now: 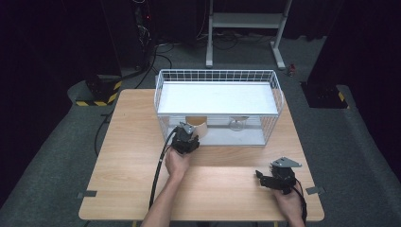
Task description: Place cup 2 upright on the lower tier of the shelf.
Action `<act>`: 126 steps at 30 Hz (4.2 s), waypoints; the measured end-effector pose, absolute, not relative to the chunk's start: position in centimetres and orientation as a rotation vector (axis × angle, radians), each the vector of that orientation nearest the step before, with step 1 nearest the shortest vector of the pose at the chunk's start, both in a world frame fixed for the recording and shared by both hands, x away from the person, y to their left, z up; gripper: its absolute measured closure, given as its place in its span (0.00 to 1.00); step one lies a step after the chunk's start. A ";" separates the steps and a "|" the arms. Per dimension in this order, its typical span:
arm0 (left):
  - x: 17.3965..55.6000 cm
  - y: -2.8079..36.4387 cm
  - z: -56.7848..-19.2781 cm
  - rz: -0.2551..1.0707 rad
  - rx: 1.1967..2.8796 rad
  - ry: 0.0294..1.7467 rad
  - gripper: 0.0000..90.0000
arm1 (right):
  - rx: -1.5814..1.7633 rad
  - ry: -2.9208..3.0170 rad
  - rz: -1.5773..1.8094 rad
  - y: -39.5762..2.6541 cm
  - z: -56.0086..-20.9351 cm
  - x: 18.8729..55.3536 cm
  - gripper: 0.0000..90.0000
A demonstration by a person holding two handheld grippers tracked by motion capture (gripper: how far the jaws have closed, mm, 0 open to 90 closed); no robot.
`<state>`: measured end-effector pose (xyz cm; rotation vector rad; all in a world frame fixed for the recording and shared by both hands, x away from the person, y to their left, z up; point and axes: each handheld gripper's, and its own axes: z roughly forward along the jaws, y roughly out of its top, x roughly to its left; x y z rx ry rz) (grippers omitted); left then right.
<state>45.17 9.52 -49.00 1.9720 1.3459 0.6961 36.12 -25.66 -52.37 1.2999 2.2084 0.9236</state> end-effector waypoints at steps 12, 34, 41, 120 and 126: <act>46.5 9.3 -48.9 0.676 1.984 1.359 0.69 | 1.301 2.208 0.923 -25.7 -52.4 36.1 0.26; 47.2 9.5 -48.6 0.643 1.963 1.350 0.56 | 1.308 2.208 0.924 -25.6 -52.4 36.1 0.26; 46.0 10.6 -48.1 0.632 1.930 1.327 0.42 | 1.309 2.208 0.924 -25.6 -52.4 36.1 0.26; 37.0 20.0 -45.3 0.600 1.726 1.310 0.26 | 1.308 2.206 0.925 -25.6 -52.4 36.1 0.26; 36.5 20.5 -45.4 0.601 1.715 1.319 0.26 | 1.308 2.206 0.925 -25.6 -52.4 36.1 0.26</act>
